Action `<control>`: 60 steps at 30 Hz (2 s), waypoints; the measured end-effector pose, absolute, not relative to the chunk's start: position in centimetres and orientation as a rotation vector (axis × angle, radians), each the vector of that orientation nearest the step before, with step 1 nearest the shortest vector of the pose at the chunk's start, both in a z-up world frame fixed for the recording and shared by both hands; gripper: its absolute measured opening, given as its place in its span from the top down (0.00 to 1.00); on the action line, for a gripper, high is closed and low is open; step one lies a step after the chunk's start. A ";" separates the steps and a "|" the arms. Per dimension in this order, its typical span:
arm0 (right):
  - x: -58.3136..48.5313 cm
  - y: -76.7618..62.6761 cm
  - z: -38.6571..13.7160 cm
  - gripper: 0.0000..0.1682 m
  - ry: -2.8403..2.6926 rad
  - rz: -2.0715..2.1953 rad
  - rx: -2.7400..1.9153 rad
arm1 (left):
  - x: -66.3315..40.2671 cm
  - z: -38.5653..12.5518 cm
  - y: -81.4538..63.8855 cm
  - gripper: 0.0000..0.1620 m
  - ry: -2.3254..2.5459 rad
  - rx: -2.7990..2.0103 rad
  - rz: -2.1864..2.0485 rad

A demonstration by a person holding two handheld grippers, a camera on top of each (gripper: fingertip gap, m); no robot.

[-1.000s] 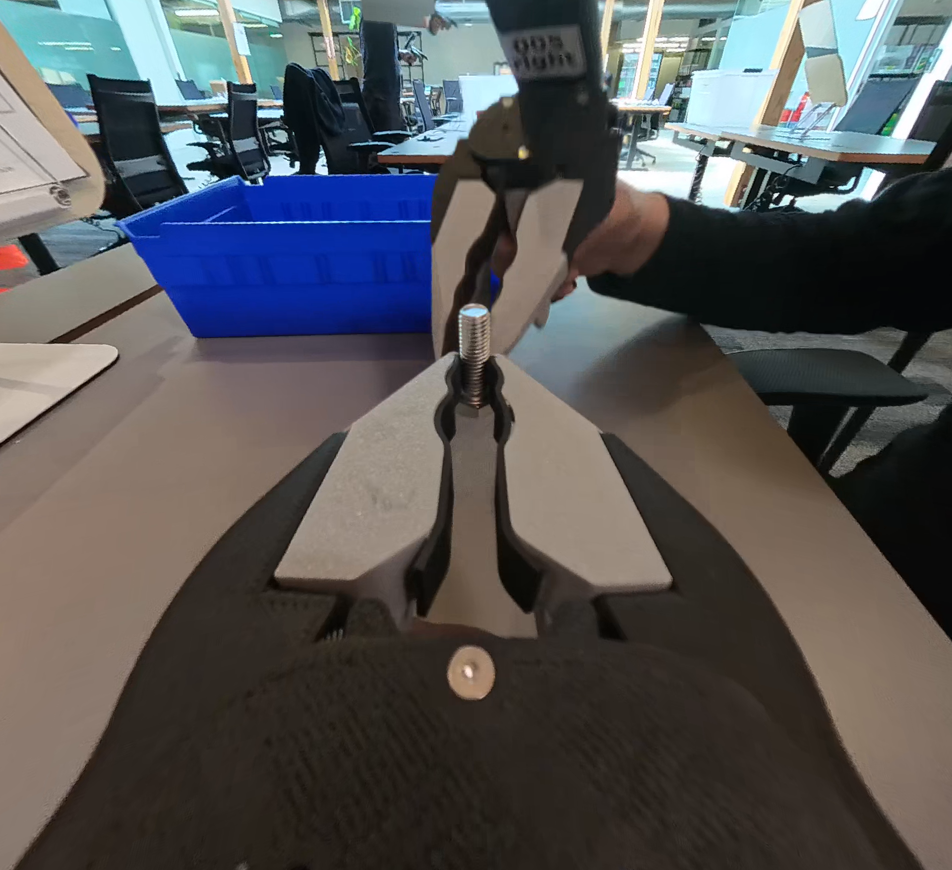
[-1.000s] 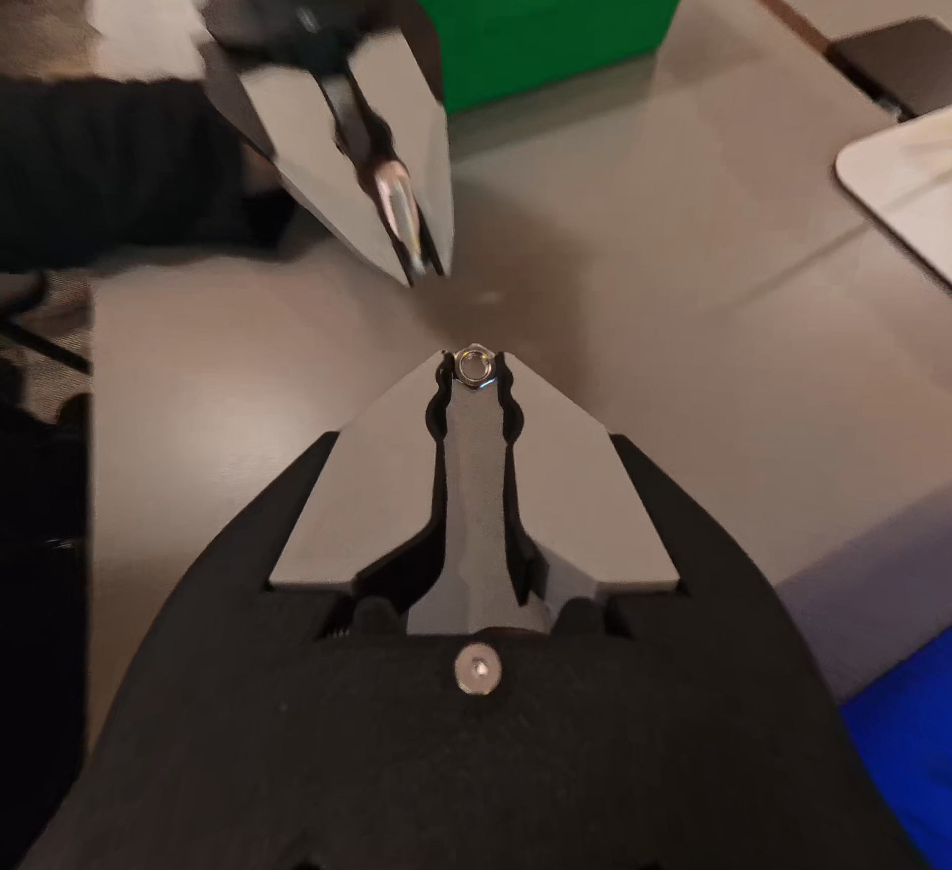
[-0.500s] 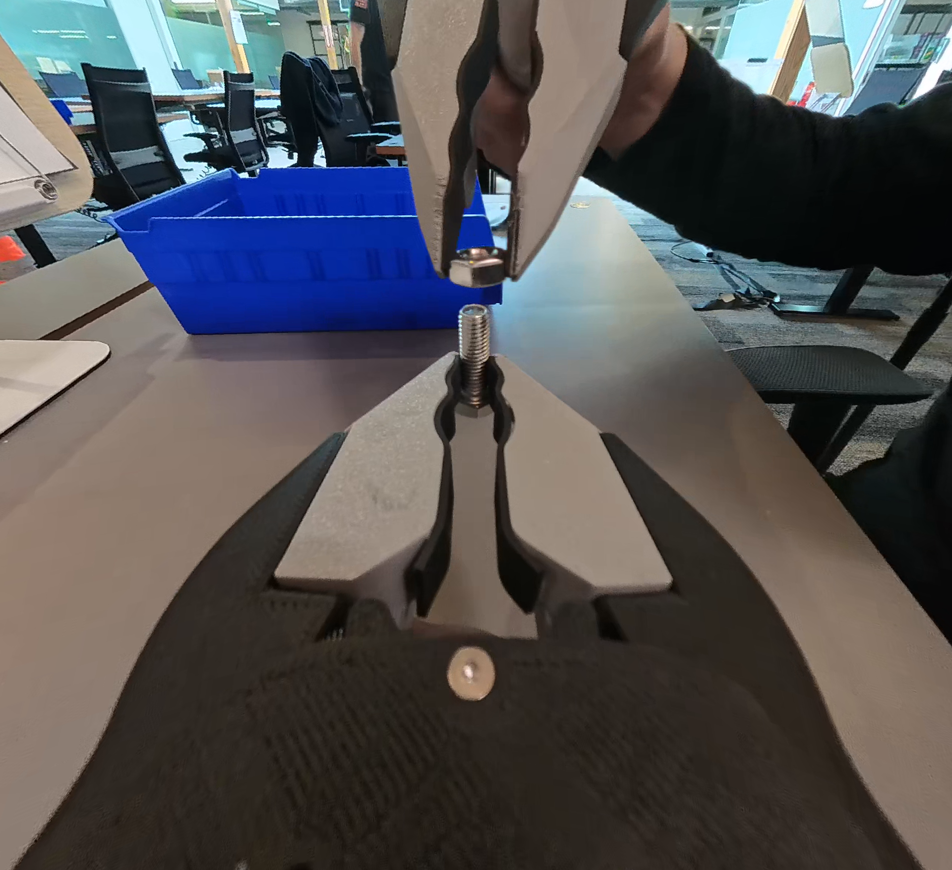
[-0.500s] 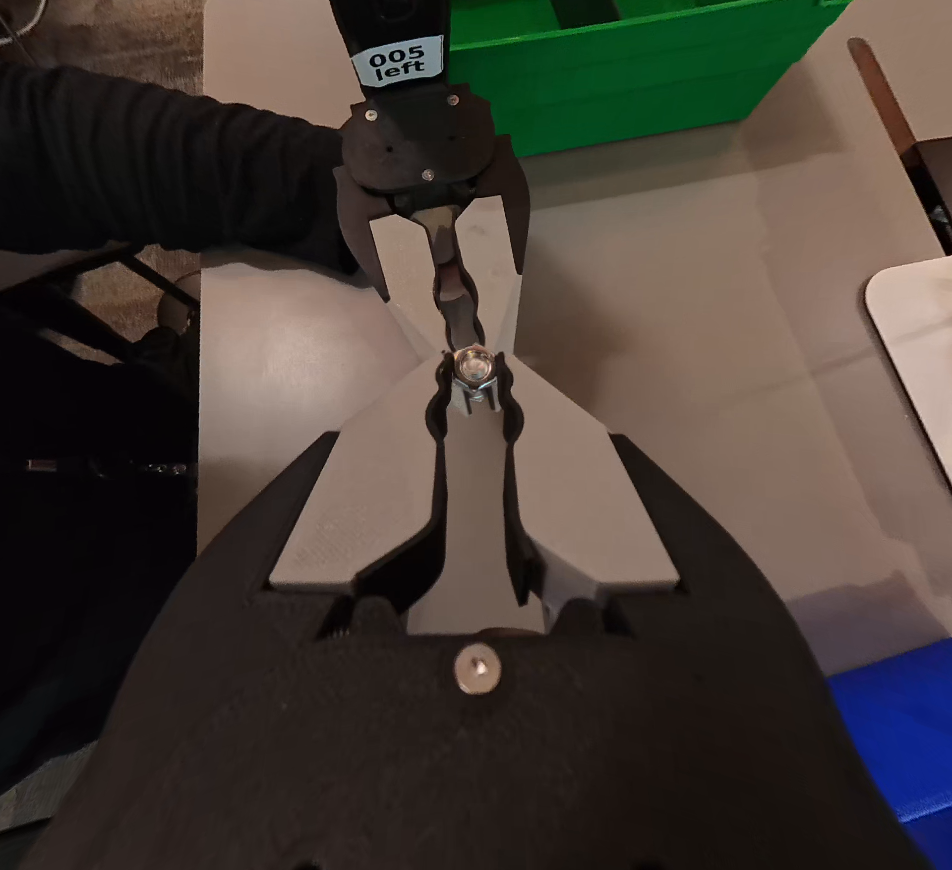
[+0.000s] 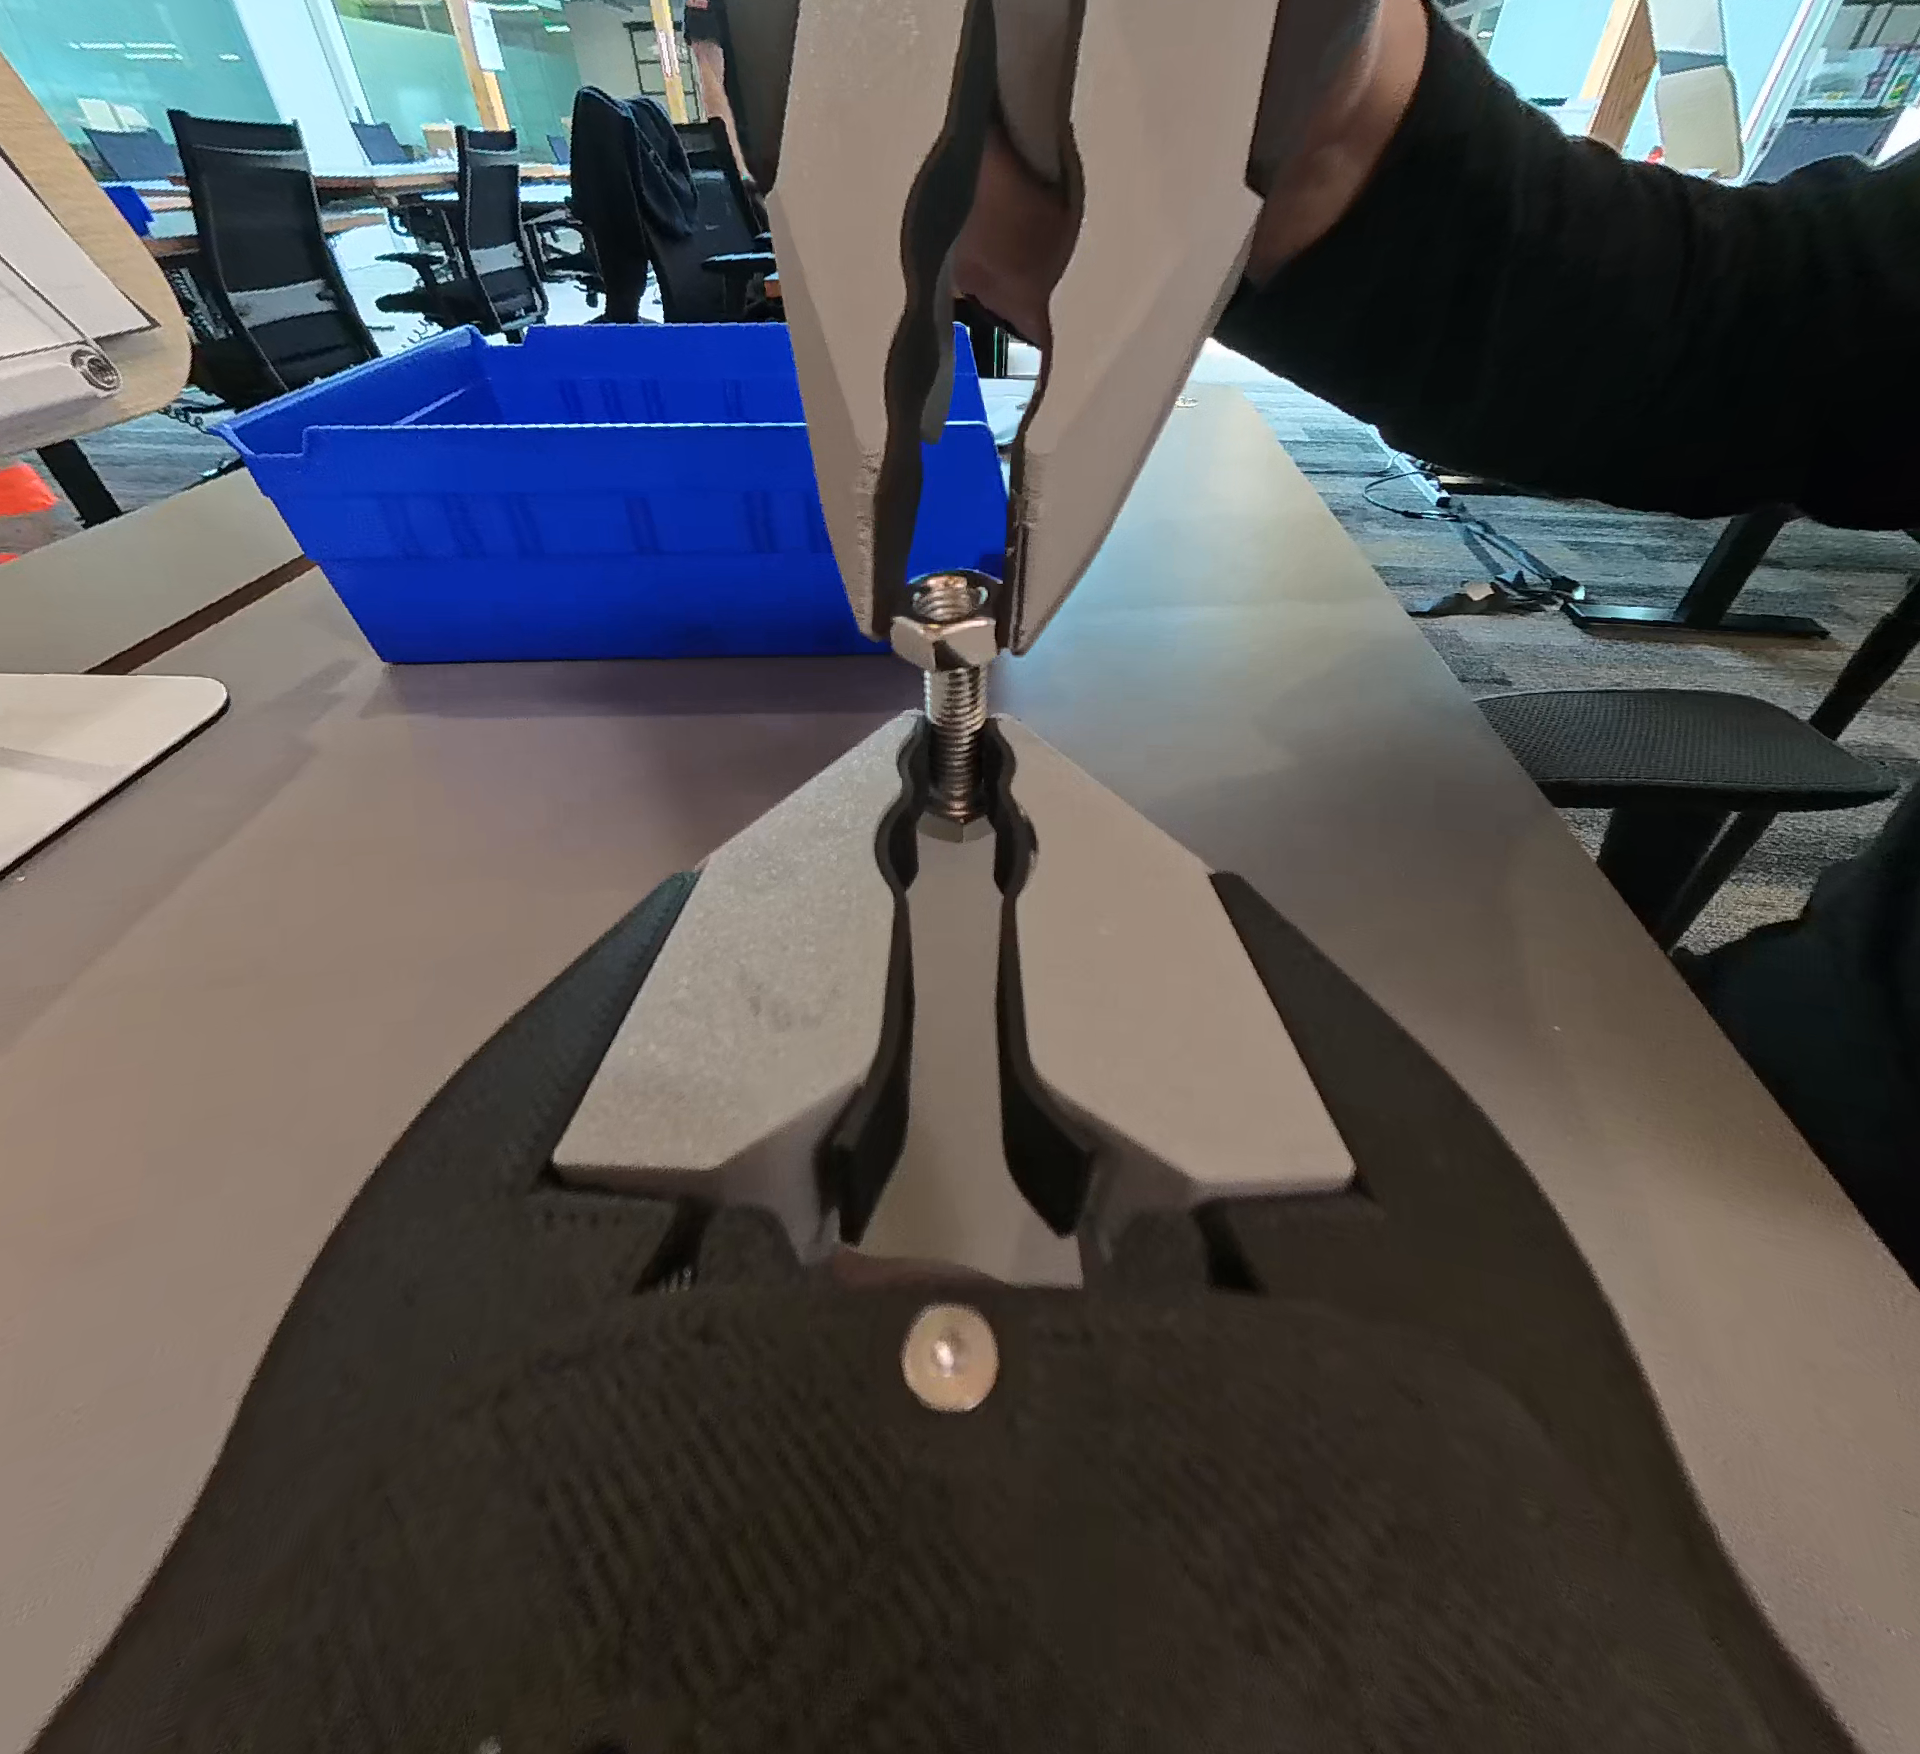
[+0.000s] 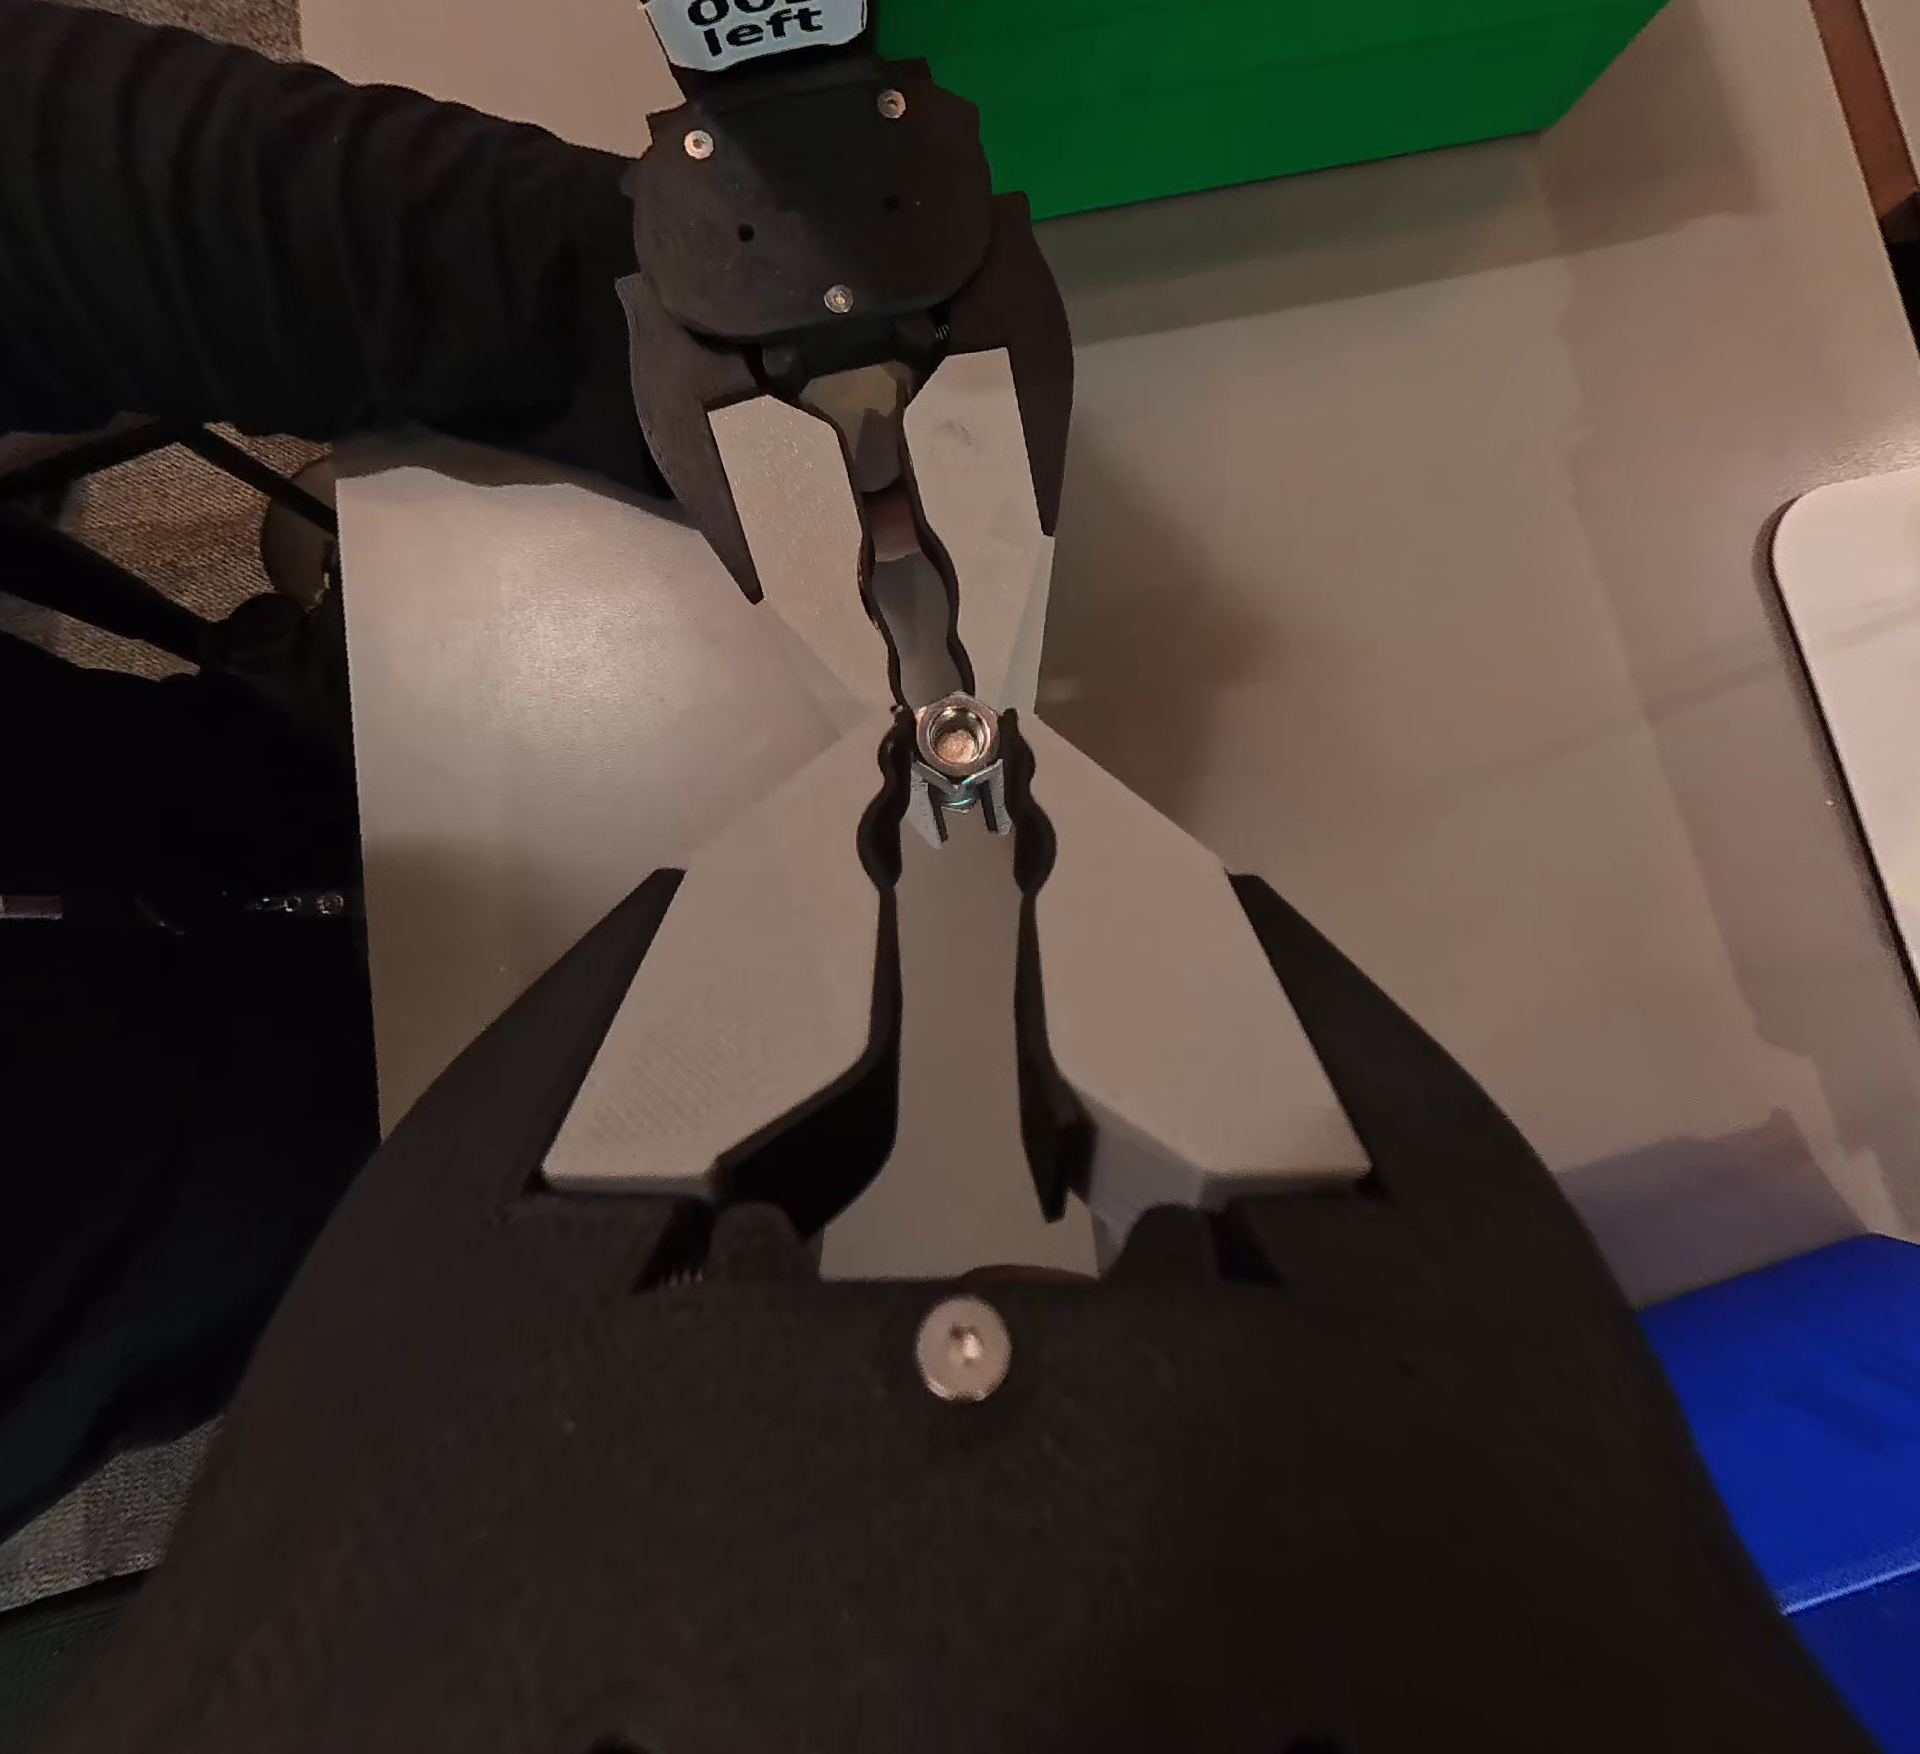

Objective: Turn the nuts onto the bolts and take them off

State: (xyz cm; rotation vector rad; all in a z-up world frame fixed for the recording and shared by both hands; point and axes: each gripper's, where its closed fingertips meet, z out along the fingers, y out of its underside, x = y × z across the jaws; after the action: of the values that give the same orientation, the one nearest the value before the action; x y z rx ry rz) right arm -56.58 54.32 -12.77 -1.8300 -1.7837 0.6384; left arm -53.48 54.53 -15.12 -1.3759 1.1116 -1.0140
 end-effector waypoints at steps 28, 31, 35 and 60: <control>-56.7 55.7 -12.8 0.92 -1.576 0.745 -1.833 | -53.8 -15.2 55.9 0.96 1.034 -1.443 -0.998; -56.7 55.7 -12.9 0.92 -1.568 0.756 -1.836 | -53.8 -15.3 55.9 0.96 1.037 -1.446 -0.992; -56.6 55.7 -13.2 0.91 -1.579 0.741 -1.855 | -53.7 -15.4 56.0 0.96 1.041 -1.450 -0.982; -57.8 52.7 -11.8 0.68 -1.320 1.216 -1.370 | -53.0 -14.2 54.5 0.96 1.049 -1.350 -1.062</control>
State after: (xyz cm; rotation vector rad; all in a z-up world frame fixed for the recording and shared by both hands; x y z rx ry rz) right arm -57.85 52.71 -11.76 -1.3697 -1.3196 1.2160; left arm -52.96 54.51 -14.16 -1.3500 1.0485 -1.0623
